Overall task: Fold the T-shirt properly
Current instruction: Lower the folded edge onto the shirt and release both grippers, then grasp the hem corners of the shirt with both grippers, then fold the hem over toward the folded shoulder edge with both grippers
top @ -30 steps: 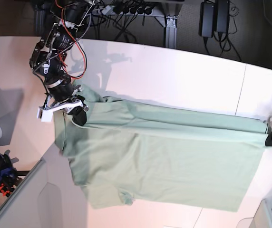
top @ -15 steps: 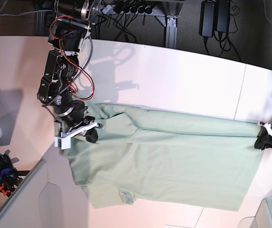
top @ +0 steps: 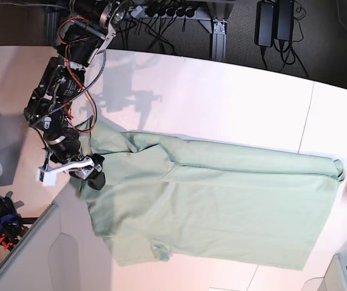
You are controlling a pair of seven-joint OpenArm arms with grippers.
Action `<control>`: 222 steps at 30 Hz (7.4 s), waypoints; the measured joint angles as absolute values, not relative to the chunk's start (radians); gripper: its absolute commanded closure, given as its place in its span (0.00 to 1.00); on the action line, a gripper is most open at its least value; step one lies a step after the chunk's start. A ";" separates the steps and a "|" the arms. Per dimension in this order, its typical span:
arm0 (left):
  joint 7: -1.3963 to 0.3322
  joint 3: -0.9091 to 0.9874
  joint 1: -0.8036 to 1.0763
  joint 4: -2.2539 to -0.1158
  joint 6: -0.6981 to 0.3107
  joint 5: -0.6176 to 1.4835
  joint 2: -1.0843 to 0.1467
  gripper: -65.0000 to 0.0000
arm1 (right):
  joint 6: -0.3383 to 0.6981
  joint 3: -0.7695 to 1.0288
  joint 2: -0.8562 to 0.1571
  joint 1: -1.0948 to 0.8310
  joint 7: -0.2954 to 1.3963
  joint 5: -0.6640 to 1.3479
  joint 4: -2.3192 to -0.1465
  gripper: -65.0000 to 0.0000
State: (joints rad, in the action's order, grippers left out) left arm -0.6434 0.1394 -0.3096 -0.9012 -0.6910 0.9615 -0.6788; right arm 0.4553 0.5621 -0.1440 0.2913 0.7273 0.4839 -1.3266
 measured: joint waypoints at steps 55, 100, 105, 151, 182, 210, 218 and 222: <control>-0.602 0.268 -0.184 -0.909 -0.697 0.859 -0.400 1.00 | 0.456 0.805 -0.011 0.181 0.663 0.546 -1.225 1.00; -0.778 0.306 0.355 -1.371 -0.697 1.080 -0.559 1.00 | 0.457 0.794 -0.218 -0.297 0.828 0.742 -1.587 1.00; -0.778 0.306 0.360 -1.372 -0.697 1.079 -0.557 1.00 | 0.457 0.793 -0.233 -0.303 0.829 0.740 -1.587 1.00; -0.543 0.212 0.073 -1.454 -0.693 0.738 -0.640 0.57 | 0.461 0.635 -0.396 0.270 0.667 0.535 -1.199 0.47; -0.332 0.060 -0.565 -0.509 -0.548 0.568 -0.410 0.57 | 0.457 0.379 -0.332 0.604 0.485 0.325 -0.578 0.47; -0.198 -0.132 -0.571 -0.500 -0.622 0.519 -0.398 1.00 | 0.459 0.377 -0.260 0.589 0.546 0.322 -0.675 1.00; -0.212 -0.133 -0.548 -0.522 -0.682 0.624 -0.465 1.00 | 0.468 0.376 -0.269 0.543 0.680 0.414 -0.926 1.00; -0.258 -0.134 -0.470 -0.643 -0.682 0.645 -0.502 1.00 | 0.470 0.375 -0.303 0.440 0.739 0.476 -1.059 1.00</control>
